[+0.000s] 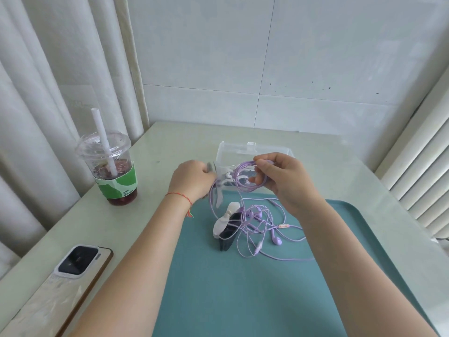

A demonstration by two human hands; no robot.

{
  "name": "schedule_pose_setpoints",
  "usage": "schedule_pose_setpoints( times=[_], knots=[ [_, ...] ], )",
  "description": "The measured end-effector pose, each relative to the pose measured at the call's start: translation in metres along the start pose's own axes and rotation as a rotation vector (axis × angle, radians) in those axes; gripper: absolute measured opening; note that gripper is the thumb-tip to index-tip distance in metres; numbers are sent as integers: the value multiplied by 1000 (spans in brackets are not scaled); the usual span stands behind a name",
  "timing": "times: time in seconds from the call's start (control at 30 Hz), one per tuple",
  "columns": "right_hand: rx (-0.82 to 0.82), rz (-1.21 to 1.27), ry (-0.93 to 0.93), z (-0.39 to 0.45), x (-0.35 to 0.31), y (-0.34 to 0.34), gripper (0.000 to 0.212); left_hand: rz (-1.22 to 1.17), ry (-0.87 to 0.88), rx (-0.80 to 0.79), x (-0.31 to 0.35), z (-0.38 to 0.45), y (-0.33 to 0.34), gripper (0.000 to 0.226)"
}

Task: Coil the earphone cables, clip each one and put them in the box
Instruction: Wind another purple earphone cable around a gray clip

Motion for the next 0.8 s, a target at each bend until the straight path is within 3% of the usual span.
schedule_pose_setpoints(
  times=[0.1, 0.23, 0.33, 0.4, 0.47, 0.6, 0.8],
  knots=[
    [-41, 66, 11, 0, -2, 1, 10, -262, 51, 222, 5, 2, -14, 40],
    [-127, 51, 39, -1, -2, 5, 10, -579, 113, 197, 17, -2, -9, 32],
    [-154, 27, 33, -2, -4, 5, 9, -571, 175, 369, 23, -9, -26, 30],
    [-136, -48, 11, -1, -6, 2, 8, -473, 266, 539, 24, -13, -42, 18],
    [-114, -112, -6, 0, -8, -1, 7, -349, 342, 613, 26, -14, -47, 20],
    [-118, -125, -16, -2, -9, 1, 6, -270, 319, 544, 26, -11, -37, 10],
    [-153, 68, -40, -4, -18, 5, 9, -455, 273, 169, 38, -10, -14, 10]
  ],
)
Point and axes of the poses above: each hand's wrist, its own z-axis towards the middle knuckle, its own y-axis out of the palm, x = y × z, the point moved 7 cm from there along z, towards the middle knuckle, and after that the axes turned 4 degrees about z, right-handed, at the moved point
